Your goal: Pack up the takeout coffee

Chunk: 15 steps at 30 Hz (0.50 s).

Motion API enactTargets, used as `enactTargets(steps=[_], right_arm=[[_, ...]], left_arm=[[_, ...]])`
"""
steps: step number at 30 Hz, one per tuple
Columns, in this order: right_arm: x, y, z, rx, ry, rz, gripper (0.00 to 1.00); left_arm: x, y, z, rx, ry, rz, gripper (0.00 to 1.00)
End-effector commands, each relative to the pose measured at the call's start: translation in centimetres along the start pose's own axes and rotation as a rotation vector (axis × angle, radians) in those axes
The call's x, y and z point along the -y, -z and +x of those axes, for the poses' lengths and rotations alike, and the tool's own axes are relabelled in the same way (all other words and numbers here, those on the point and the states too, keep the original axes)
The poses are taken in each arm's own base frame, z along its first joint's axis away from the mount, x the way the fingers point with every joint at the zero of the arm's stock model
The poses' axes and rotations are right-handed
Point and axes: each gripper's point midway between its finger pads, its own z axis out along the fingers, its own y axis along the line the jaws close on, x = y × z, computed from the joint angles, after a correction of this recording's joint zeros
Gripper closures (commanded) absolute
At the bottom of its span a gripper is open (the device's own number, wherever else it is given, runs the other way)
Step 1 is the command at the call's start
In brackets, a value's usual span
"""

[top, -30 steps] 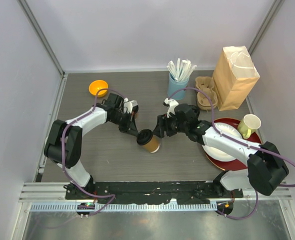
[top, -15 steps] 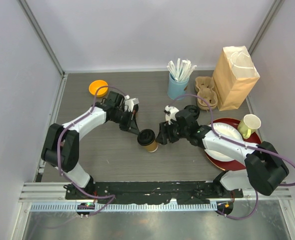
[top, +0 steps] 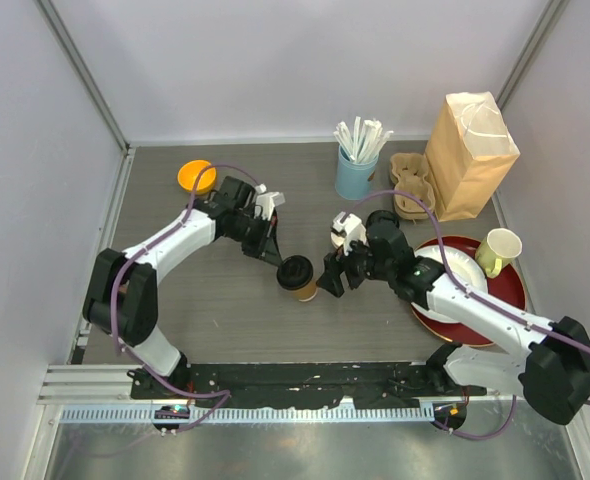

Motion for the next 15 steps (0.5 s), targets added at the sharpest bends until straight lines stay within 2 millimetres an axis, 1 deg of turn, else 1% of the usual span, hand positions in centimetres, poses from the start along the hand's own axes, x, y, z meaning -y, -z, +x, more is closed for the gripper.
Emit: enactTargets(steps=[1,2,3,4,5,6,8,12,15], right_arm=[[-1.9,0.9,-3.4,0.136,0.240,-0.071,0.23],[-2.1,1.1,-4.0,0.153,0.270,-0.069,0.22],[-2.5,1.1,-4.6,0.167,0.296,-0.078,0.22],[-2.5,1.2,-5.0,0.170,0.312,-0.074,0.22],[-2.4,1.1,-5.3,0.172,0.313,-0.068,0.22],[-2.3,1.1,-5.5,0.165,0.314,-0.062,0.22],[-1.9,1.0,-5.6,0.161,0.311,-0.042,0.22],[-2.1,1.0,-5.7,0.178,0.306,-0.050,0.22],[-2.0,0.7,-5.3,0.161,0.299,-0.053,0.22]], left_arm=[[0.1,1.1,-1.7,0.016,-0.134,-0.067,1.00],[-0.2,1.5,-1.9,0.009,-0.168,-0.101,1.00],[-0.2,1.6,-2.0,0.004,-0.192,-0.114,1.00],[-0.5,1.6,-2.0,-0.007,-0.195,-0.134,1.00],[-0.9,2.0,-2.1,-0.022,-0.233,-0.175,1.00],[-1.1,2.0,-1.9,-0.040,-0.268,-0.197,1.00],[-1.8,2.1,-1.7,-0.070,-0.294,-0.251,1.00],[-2.0,2.1,-1.2,-0.120,-0.334,-0.284,1.00],[-2.1,1.6,-0.4,-0.166,-0.336,-0.277,1.00]])
